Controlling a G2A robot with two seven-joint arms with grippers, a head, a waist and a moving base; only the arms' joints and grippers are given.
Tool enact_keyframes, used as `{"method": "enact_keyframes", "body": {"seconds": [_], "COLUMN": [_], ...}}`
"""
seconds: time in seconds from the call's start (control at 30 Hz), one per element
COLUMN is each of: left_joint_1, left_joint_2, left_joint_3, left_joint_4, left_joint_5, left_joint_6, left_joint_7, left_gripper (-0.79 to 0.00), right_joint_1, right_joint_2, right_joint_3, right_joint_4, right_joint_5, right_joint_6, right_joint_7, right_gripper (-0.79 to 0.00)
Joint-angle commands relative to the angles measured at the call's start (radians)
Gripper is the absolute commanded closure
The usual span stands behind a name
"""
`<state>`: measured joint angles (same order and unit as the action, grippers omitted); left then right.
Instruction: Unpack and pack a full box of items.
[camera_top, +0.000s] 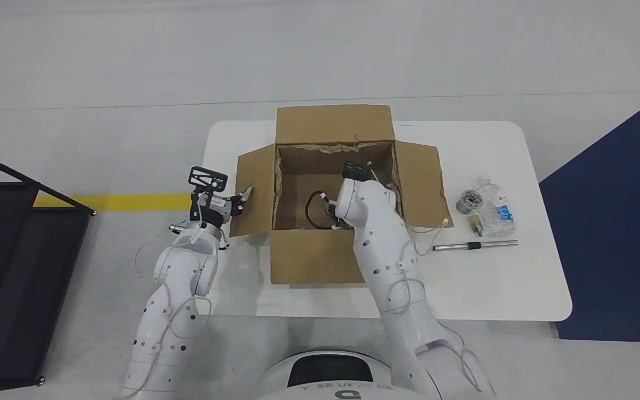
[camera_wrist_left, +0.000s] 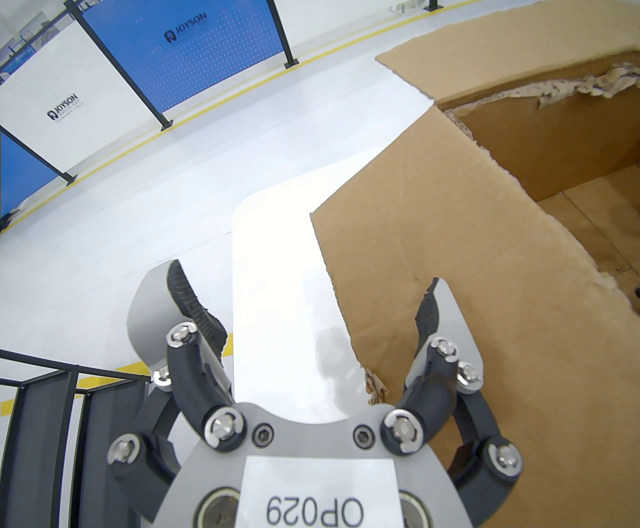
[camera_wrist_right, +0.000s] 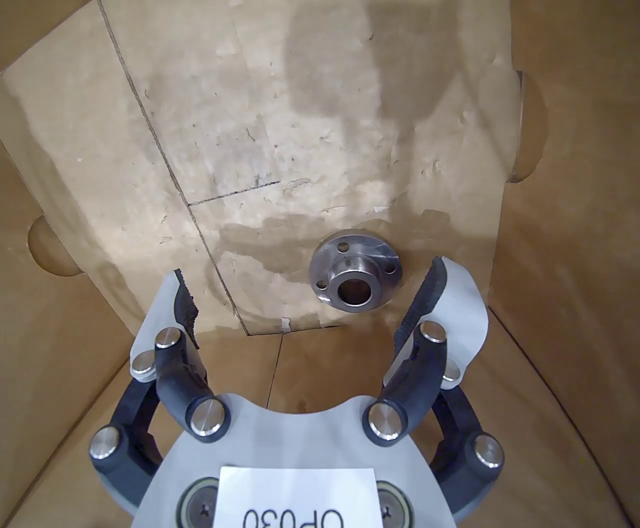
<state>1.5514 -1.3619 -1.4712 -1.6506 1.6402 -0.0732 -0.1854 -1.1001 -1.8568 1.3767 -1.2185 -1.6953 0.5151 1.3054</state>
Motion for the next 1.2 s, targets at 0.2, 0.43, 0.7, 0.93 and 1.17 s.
{"method": "enact_keyframes", "body": {"seconds": [0.2,0.43,0.7,0.93,1.17], "left_joint_1": [0.000,0.000,0.000,0.000,0.000], "left_joint_2": [0.000,0.000,0.000,0.000,0.000], "left_joint_3": [0.000,0.000,0.000,0.000,0.000], "left_joint_4": [0.000,0.000,0.000,0.000,0.000], "left_joint_5": [0.000,0.000,0.000,0.000,0.000], "left_joint_6": [0.000,0.000,0.000,0.000,0.000], "left_joint_7": [0.000,0.000,0.000,0.000,0.000], "left_gripper": [-0.785,-0.785,-0.785,-0.785,-0.785], "right_joint_1": [0.024,0.035,0.042,0.039,-0.058], "right_joint_2": [-0.010,-0.016,-0.020,-0.022,0.013], "right_joint_3": [0.016,0.027,0.030,0.003,-0.088], "right_joint_4": [0.039,0.075,0.098,0.035,-0.230], "right_joint_5": [-0.049,-0.105,-0.149,-0.135,0.015], "right_joint_6": [-0.018,-0.027,-0.044,-0.042,0.022], "right_joint_7": [0.018,0.028,0.044,0.042,-0.022], "right_gripper": [-0.280,-0.197,-0.040,0.000,0.000]}}
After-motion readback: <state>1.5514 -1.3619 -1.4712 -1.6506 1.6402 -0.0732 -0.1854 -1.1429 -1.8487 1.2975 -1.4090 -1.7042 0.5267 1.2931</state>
